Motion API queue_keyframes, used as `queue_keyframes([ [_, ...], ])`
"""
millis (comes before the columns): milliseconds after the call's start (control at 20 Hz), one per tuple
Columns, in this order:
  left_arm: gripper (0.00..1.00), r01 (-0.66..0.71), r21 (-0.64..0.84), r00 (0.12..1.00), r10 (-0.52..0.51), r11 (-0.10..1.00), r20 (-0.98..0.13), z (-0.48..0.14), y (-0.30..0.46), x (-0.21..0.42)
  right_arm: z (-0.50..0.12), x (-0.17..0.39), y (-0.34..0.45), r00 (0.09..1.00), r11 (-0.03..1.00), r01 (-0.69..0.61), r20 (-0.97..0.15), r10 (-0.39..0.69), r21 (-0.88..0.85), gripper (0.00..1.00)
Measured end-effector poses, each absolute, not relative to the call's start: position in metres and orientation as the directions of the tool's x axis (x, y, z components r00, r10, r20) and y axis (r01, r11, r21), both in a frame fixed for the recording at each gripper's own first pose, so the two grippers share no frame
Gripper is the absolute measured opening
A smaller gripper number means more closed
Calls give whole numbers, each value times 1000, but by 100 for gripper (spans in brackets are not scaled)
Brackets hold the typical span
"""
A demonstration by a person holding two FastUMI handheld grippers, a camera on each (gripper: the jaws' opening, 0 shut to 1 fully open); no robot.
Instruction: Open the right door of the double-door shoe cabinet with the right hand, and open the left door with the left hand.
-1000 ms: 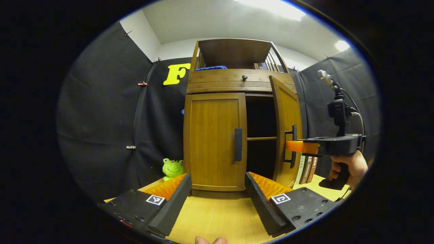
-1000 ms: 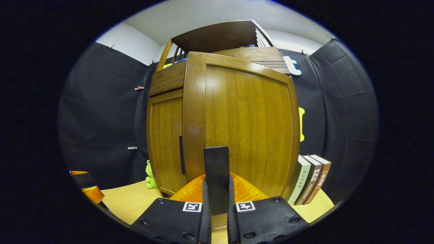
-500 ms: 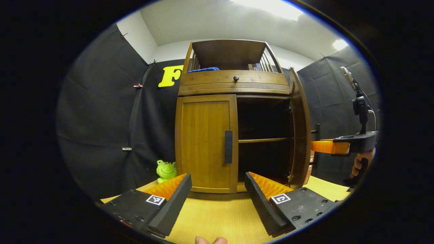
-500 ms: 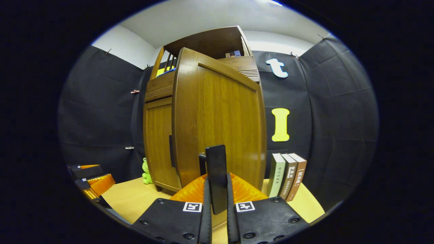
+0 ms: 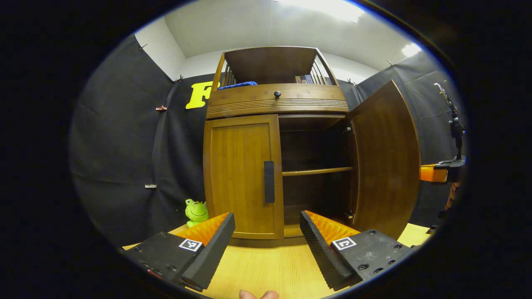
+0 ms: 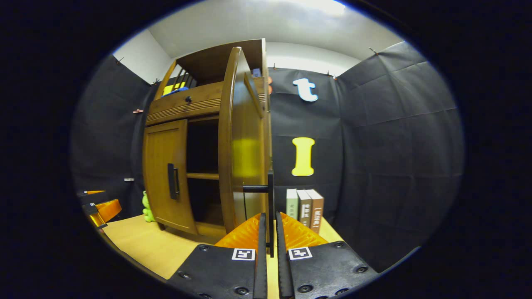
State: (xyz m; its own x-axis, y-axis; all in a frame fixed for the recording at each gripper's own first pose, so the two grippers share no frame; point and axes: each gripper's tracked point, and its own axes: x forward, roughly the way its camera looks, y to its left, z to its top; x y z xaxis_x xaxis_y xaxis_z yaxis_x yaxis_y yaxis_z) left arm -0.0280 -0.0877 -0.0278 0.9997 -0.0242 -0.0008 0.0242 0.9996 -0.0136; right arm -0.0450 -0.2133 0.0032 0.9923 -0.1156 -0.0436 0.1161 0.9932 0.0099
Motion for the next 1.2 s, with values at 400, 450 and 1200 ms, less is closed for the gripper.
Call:
queue_keyframes([
  [400,99,53,3,999,-53,999,-5,-24,-111,-18,6,-62,-233,991,990,134,-16,-134,31,24],
  [450,99,53,7,999,-53,999,-6,-24,-112,-16,7,-67,-231,990,990,140,-8,-140,25,21],
  [1200,99,49,2,998,-49,999,29,-6,-115,103,-39,-133,-238,986,986,168,-10,-168,9,100],
])
